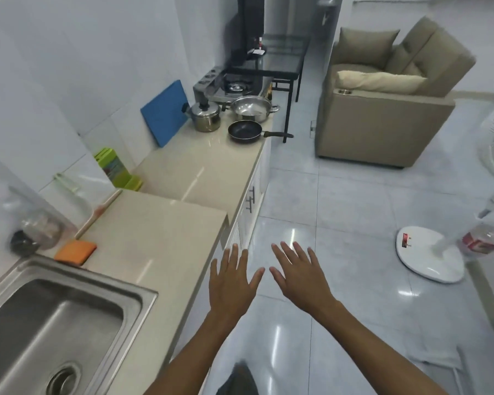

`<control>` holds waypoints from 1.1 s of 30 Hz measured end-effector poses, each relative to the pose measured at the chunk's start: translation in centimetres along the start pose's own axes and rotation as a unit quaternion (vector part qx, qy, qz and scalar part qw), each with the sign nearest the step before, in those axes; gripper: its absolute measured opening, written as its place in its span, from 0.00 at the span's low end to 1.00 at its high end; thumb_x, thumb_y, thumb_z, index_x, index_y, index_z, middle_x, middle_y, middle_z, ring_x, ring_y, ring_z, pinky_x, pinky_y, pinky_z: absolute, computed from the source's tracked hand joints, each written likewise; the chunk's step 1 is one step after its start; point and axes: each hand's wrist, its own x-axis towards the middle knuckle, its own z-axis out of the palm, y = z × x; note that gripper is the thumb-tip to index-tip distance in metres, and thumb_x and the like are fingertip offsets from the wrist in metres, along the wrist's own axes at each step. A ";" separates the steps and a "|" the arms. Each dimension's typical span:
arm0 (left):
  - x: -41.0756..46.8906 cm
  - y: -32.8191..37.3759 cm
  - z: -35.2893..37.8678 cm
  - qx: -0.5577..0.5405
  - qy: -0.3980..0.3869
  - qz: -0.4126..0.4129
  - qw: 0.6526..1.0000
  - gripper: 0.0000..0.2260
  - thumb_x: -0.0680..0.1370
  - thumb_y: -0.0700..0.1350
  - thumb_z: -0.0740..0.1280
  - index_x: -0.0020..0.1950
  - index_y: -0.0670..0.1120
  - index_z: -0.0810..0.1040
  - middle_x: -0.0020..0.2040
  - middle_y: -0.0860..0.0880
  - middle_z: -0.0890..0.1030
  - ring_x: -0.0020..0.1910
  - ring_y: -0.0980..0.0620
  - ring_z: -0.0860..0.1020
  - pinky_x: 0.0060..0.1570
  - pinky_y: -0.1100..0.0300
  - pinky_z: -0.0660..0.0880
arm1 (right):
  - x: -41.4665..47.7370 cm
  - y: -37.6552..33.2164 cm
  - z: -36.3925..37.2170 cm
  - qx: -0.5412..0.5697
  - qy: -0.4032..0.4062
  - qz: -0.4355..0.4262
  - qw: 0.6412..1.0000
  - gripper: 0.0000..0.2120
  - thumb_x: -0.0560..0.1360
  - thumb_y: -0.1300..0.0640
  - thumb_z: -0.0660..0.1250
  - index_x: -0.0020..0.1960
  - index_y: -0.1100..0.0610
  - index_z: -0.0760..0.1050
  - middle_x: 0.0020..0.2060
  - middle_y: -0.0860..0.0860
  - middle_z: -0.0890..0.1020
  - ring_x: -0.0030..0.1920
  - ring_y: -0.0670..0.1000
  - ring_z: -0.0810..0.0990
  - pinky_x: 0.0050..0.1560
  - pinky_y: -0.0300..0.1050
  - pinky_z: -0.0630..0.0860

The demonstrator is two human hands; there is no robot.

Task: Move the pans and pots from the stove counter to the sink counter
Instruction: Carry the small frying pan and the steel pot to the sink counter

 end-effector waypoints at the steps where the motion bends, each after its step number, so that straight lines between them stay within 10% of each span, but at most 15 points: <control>1: 2.7 0.3 0.5 -0.002 0.001 0.001 1.000 0.37 0.79 0.70 0.43 0.80 0.51 0.63 0.82 0.48 0.60 0.81 0.48 0.57 0.79 0.45 0.50 | 2.5 1.1 0.0 -0.005 0.000 -0.002 1.000 0.29 0.84 0.40 0.55 0.81 0.51 0.63 0.78 0.54 0.70 0.79 0.60 0.66 0.78 0.64 0.60; 7: 19.7 1.9 3.5 -0.005 0.001 0.017 1.000 0.34 0.80 0.68 0.49 0.79 0.50 0.65 0.81 0.47 0.61 0.80 0.47 0.59 0.78 0.46 0.52 | 17.4 7.6 -0.4 -0.020 -0.002 0.010 1.000 0.27 0.82 0.43 0.63 0.77 0.54 0.70 0.74 0.56 0.76 0.74 0.63 0.73 0.72 0.67 0.69; 22: 57.6 9.2 7.3 -0.019 -0.048 0.024 0.998 0.33 0.80 0.68 0.51 0.79 0.50 0.66 0.81 0.47 0.62 0.80 0.47 0.60 0.77 0.44 0.54 | 49.7 24.7 -4.0 -0.011 -0.013 0.054 0.998 0.35 0.82 0.38 0.41 0.78 0.54 0.70 0.74 0.56 0.75 0.74 0.63 0.73 0.73 0.65 0.70; 33: 77.5 12.8 13.2 -0.105 -0.164 -0.272 0.942 0.34 0.79 0.70 0.46 0.75 0.50 0.70 0.71 0.49 0.78 0.68 0.46 0.77 0.72 0.45 0.63 | 77.8 37.8 -5.5 -0.005 -0.093 -0.063 0.994 0.28 0.86 0.43 0.51 0.83 0.53 0.56 0.81 0.53 0.65 0.80 0.59 0.62 0.78 0.58 0.62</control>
